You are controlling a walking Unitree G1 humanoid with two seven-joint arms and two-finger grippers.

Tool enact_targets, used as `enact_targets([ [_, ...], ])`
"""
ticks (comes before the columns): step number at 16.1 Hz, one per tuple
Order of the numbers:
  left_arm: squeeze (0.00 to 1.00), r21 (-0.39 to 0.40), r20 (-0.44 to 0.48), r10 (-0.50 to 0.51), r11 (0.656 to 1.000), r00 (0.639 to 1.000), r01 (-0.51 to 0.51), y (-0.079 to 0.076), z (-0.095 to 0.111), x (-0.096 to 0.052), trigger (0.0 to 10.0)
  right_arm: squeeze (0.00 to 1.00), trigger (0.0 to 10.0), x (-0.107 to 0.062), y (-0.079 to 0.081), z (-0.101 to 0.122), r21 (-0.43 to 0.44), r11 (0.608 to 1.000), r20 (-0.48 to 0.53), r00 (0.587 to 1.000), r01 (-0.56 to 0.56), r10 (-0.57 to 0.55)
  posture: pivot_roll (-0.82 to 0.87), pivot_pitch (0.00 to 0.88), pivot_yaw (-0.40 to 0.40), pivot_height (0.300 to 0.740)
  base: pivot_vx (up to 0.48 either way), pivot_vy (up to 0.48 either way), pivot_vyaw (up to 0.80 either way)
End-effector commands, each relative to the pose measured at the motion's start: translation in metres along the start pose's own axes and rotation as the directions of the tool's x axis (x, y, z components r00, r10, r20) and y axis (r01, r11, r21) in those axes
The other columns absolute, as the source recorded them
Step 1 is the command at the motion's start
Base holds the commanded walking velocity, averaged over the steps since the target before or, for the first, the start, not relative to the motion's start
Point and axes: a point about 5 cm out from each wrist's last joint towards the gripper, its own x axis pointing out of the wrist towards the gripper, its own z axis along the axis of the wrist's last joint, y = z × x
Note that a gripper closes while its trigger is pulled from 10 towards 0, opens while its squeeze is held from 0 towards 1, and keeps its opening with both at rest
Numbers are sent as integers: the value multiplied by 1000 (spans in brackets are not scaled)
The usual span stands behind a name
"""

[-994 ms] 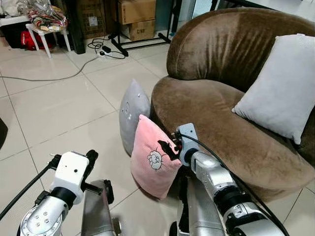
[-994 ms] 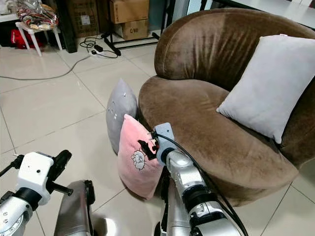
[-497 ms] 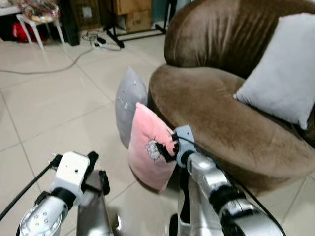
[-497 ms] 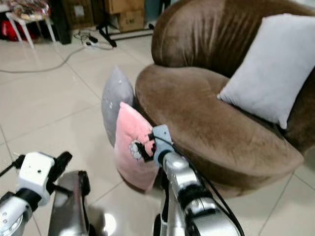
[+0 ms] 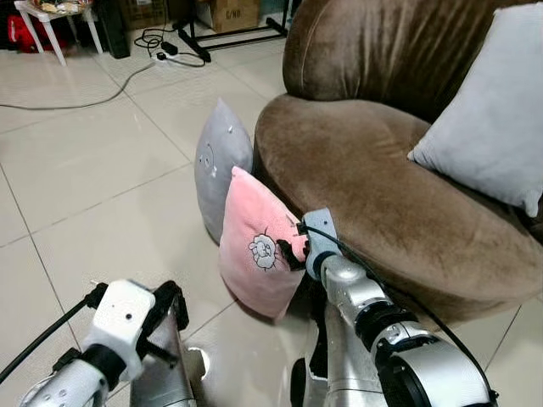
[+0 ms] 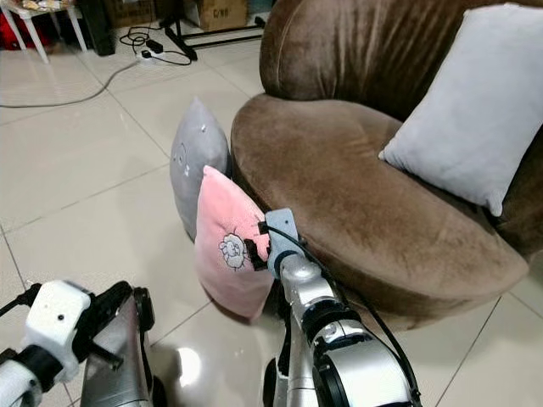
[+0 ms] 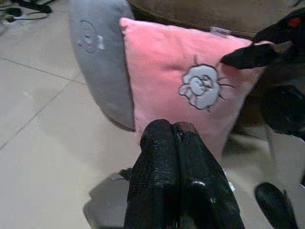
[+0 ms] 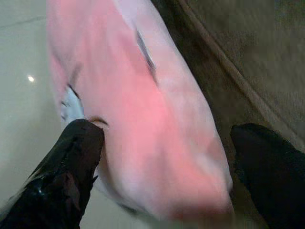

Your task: Move the pillow to the sofa from floor

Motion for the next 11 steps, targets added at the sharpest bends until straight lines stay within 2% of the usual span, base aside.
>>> enact_targets([
  [1,0,-4,-13,-44,999,999,44,-2,1,-7,10000,0,10000,2,0,6,34,999,3,1000,25,-25,60,146,-87,426,0,0,0],
  [5,0,-2,-36,-60,998,998,60,0,1,-16,10000,0,10000,3,10,7,-9,1000,-20,999,28,-28,72,152,-89,426,0,0,0],
  [6,0,-3,-42,-65,998,997,65,0,1,-17,10000,0,9647,3,12,5,-11,1000,-34,999,29,-30,72,154,-89,426,0,0,0],
  [7,0,-8,-49,-72,997,996,71,-1,0,-19,10000,0,3961,3,14,3,-4,1000,-44,999,27,-27,74,154,-90,426,0,0,0],
  [8,0,-13,-56,-80,997,995,79,-2,0,-20,10000,0,2039,3,15,2,-9,1000,-51,998,27,-27,75,154,-91,426,0,0,0],
  [9,0,-23,-64,-96,995,993,95,-3,-1,-21,10000,0,1294,3,16,1,-16,1000,-54,998,26,-27,75,153,-92,426,0,0,0],
  [10,0,-43,-80,-125,992,989,122,-7,-4,-23,10000,0,0,3,18,0,-14,1000,-54,998,23,-24,74,152,-93,426,0,0,0],
  [11,0,-62,-92,-145,988,985,139,-9,-6,-24,10000,0,0,3,19,1,-14,1000,-52,998,20,-20,72,150,-94,426,0,0,0],
])
